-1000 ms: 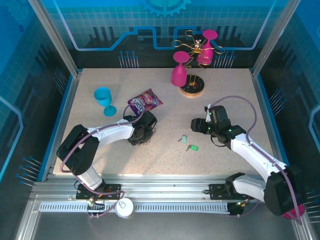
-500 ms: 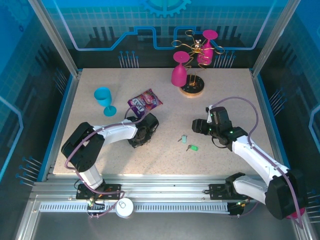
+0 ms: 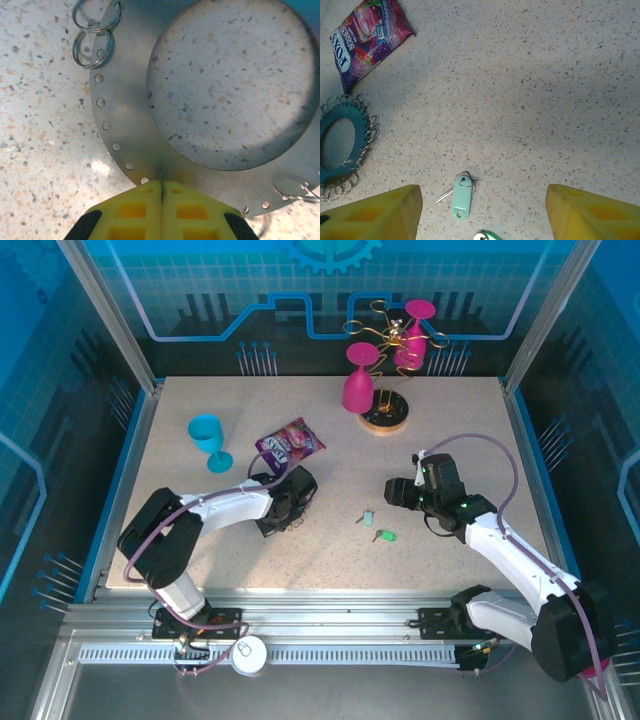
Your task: Put the keys on the keyring
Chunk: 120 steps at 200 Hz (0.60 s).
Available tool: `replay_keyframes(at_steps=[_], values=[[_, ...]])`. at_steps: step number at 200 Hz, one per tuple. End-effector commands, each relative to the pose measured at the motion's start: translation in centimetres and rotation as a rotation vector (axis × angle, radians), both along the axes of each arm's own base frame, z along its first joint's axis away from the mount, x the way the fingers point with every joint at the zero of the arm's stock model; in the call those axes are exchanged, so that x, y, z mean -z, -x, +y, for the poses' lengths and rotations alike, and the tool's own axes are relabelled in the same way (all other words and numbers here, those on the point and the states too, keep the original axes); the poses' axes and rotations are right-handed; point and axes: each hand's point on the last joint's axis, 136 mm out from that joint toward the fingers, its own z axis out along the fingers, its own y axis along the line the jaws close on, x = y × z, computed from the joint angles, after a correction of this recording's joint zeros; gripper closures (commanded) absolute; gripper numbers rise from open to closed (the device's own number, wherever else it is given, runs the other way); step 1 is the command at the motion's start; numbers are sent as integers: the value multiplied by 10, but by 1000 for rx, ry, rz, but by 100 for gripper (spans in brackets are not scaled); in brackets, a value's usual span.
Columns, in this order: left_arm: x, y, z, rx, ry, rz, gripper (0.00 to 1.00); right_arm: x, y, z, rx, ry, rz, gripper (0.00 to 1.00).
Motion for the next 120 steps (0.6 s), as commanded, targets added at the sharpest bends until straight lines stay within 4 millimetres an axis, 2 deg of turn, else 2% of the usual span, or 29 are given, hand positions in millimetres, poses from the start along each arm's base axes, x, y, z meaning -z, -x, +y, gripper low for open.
replay_keyframes(at_steps=[1,34,70,99,120], values=[[-27,2,-5,-8,47,-53,100,1,9,7,-70,8,-5,33],[-63,3,-14,-13,154,-121,100,-14,11,26,-221,31,-129,33],[-95,9,-20,-60,294,-175,100,-43,18,68,-464,7,-322,30],[-104,17,-26,-170,460,-176,100,-58,34,106,-682,25,-505,29],[-106,23,-31,-262,580,-144,100,-68,54,132,-844,23,-667,31]])
